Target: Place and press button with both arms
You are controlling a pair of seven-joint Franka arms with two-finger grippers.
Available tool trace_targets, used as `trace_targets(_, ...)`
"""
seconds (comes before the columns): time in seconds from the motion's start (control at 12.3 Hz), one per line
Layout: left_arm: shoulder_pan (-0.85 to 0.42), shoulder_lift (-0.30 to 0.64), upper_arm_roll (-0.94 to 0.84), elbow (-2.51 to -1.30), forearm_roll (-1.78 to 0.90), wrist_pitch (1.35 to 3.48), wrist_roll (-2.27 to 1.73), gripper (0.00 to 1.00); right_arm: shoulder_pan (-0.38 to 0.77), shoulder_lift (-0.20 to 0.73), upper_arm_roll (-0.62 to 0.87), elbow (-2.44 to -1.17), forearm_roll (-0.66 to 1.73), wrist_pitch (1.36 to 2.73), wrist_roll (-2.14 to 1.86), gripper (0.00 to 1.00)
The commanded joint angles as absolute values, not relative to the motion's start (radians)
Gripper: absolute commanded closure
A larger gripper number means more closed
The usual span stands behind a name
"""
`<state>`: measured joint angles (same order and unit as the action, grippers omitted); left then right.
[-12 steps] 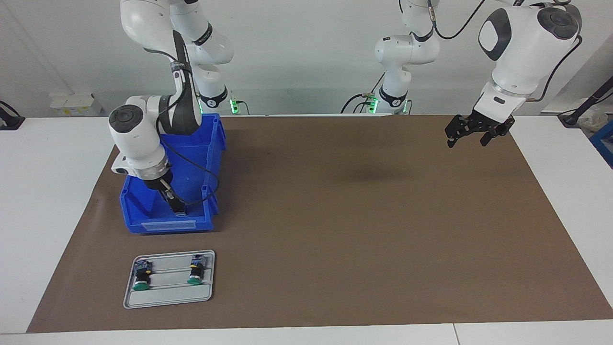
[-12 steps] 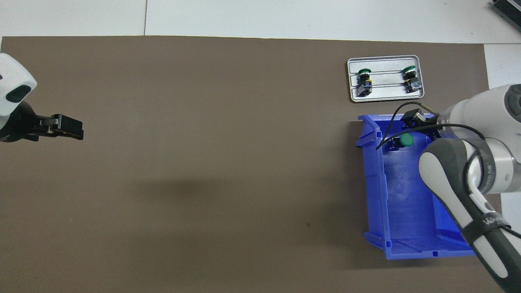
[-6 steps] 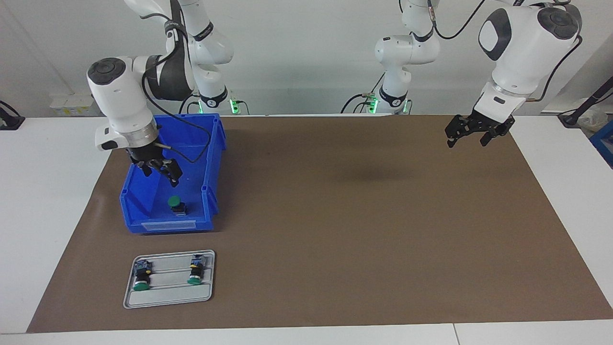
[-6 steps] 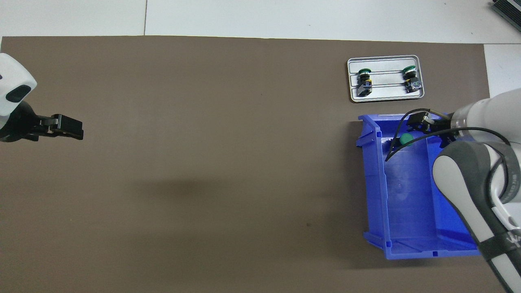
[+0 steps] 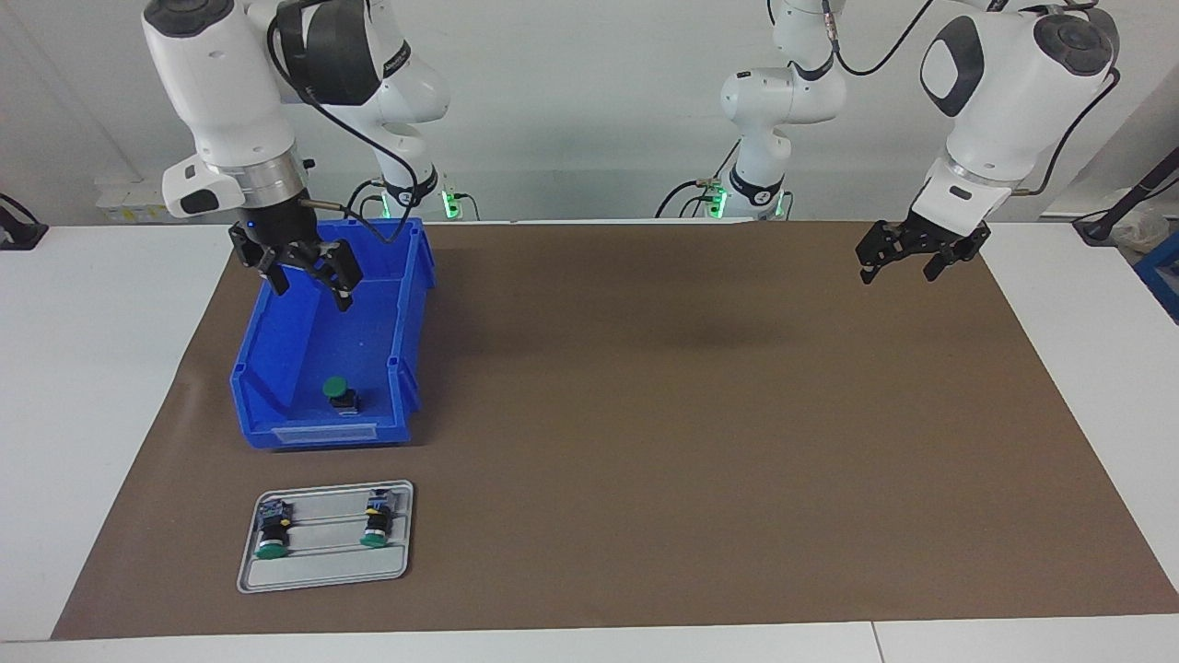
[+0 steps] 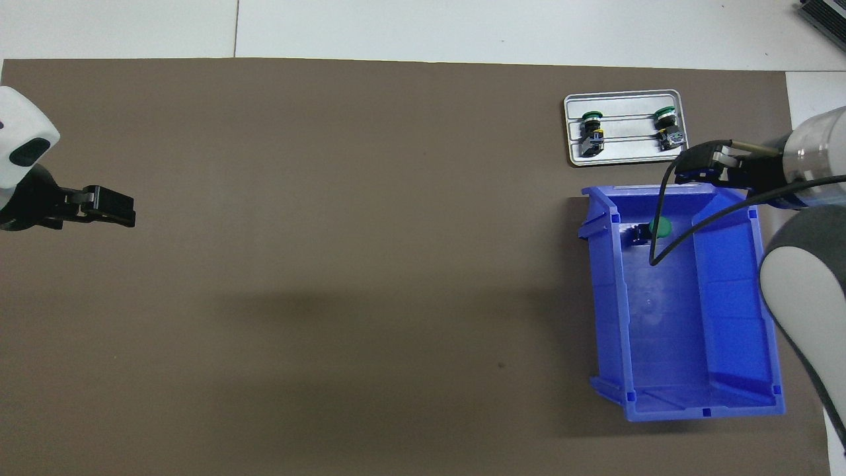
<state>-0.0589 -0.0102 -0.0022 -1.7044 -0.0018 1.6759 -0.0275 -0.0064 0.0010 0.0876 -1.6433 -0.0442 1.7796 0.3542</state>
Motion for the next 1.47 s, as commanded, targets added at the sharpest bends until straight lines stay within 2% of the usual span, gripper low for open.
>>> trace_targets(0.0,-0.058,-0.025,-0.002,-1.712,0.017,1.672,-0.021,0.0,-0.015,0.077,0.089,-1.479,-0.014,1.654,0.232,0.01)
trace_targets(0.33,-0.058,-0.025,-0.002,-1.712,0.017,1.671,-0.021,0.0,-0.034,0.066,0.084,-1.47,0.0,1.53,0.138,0.01)
trace_targets(0.49,-0.058,-0.025,-0.002,-1.713,0.017,1.671,-0.021,0.0,-0.04,0.031,0.084,-1.518,0.0,1.505,0.138,0.01)
trace_targets(0.73,-0.058,-0.025,-0.002,-1.712,0.017,1.672,-0.021,0.0,-0.038,0.002,0.084,-1.569,0.0,1.516,0.137,0.0)
trace_targets(1.38,-0.058,-0.025,-0.002,-1.712,0.017,1.671,-0.023,0.0,-0.026,0.003,0.087,-1.569,0.0,1.589,0.138,0.0)
